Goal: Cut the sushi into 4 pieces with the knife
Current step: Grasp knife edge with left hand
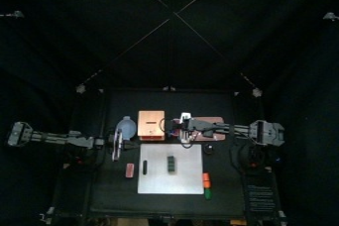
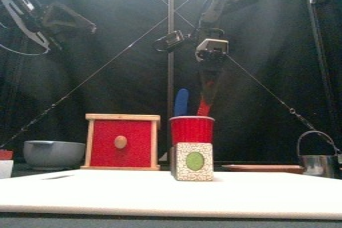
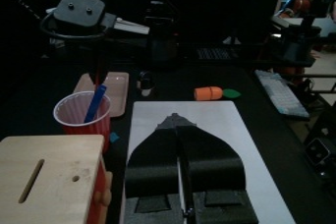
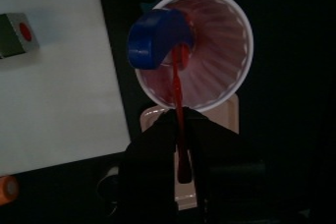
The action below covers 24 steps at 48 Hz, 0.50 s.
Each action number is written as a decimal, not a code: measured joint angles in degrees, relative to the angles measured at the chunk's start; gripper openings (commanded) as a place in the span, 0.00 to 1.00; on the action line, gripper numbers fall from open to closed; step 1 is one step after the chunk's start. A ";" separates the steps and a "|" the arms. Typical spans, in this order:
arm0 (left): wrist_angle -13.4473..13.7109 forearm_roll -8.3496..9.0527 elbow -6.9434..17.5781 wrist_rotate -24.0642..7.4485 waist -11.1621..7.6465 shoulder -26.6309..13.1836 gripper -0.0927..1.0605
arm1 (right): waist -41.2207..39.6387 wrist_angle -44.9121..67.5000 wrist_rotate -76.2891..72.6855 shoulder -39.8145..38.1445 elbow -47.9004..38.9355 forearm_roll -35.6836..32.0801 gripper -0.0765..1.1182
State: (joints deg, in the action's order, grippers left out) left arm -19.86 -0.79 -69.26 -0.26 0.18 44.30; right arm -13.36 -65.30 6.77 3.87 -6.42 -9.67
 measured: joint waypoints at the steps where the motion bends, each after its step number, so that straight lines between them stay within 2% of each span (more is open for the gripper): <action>1: 0.00 0.09 0.00 0.00 0.09 0.00 0.16 | 0.00 -0.62 0.35 0.00 0.70 0.44 0.19; 7: -0.18 0.00 0.00 0.18 0.70 0.53 0.25 | 0.00 -2.99 0.26 -1.93 3.60 1.32 0.19; 14: -0.70 -0.53 0.00 0.18 1.05 0.97 0.43 | -0.09 -3.34 -0.26 -9.23 4.75 1.41 0.19; 18: -0.88 -1.67 0.00 0.26 1.14 1.05 0.54 | 0.00 -2.20 -1.67 -13.54 4.31 1.41 0.19; 24: -2.55 -4.48 0.09 0.35 1.14 1.05 0.70 | 1.23 3.08 -5.10 -19.95 0.62 1.32 0.19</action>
State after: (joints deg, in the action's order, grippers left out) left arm -22.41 -5.27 -69.17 0.09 1.32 45.35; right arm -12.13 -62.23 1.67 -16.08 -5.80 -8.35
